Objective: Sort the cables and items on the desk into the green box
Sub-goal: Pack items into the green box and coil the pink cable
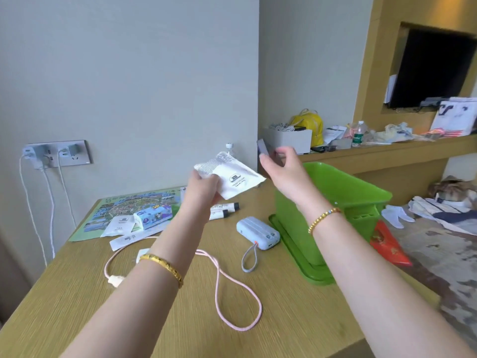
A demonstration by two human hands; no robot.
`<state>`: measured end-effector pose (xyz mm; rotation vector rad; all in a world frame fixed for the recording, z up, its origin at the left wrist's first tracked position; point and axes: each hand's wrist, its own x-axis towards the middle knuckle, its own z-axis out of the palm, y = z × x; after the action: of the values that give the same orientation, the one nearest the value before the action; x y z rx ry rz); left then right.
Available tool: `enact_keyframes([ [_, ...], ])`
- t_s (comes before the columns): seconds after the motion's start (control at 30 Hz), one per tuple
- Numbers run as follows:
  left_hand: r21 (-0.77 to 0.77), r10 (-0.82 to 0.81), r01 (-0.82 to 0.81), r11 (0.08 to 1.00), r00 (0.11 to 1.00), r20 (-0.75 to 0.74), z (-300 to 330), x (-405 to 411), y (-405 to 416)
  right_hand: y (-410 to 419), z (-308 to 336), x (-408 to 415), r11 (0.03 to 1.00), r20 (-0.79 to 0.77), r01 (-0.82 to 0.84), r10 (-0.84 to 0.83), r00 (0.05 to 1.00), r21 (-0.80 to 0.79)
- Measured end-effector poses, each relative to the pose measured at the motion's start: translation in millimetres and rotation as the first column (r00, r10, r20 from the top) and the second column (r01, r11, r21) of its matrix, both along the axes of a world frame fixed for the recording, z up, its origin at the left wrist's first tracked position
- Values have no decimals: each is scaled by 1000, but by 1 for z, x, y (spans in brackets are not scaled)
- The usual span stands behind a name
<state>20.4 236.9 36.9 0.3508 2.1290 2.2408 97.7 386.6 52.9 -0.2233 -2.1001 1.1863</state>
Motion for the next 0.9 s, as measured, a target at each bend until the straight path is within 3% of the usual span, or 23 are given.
enact_keyframes([
  [0.1, -67, -129, 125, 990, 990, -57, 15, 14, 54, 43, 24, 20, 978, 144, 150, -171, 975, 148],
  [0.2, -84, -248, 248, 965, 969, 10, 22, 29, 101, 84, 19, 32, 936, 315, 277, -336, 888, 217],
  [0.27, -235, -299, 284, 929, 954, -29, 25, 36, 126, 102, 9, 36, 931, 399, 308, -363, 842, 197],
  [0.37, -607, -434, 256, 752, 886, -165, 20, 42, 151, 116, -1, 37, 937, 493, 303, -348, 797, 171],
  [0.43, -763, -517, 231, 603, 842, -154, 12, 39, 160, 121, -5, 35, 926, 546, 290, -376, 749, 240],
  [0.5, -895, -514, 96, 436, 843, -160, 7, 32, 159, 121, -6, 34, 897, 594, 262, -434, 677, 356],
  [0.53, -923, -491, 31, 383, 853, -175, 4, 27, 157, 120, -5, 33, 883, 608, 248, -457, 649, 399],
  [0.6, -915, -435, -74, 397, 862, -259, -1, 18, 147, 118, -2, 30, 870, 609, 238, -475, 635, 431],
  [0.67, -864, -385, -195, 463, 834, -395, -8, 7, 131, 111, 1, 26, 865, 545, 242, -471, 693, 439],
  [0.73, -820, -338, -269, 504, 813, -474, -17, -7, 112, 94, 2, 17, 854, 374, 253, -441, 816, 454],
  [0.8, -808, -300, -267, 525, 831, -469, -29, -25, 90, 69, -1, 3, 850, 137, 269, -364, 921, 453],
  [0.9, -821, -276, -212, 530, 872, -404, -54, -50, 56, 23, -18, -26, 856, -126, 255, -222, 967, 451],
])
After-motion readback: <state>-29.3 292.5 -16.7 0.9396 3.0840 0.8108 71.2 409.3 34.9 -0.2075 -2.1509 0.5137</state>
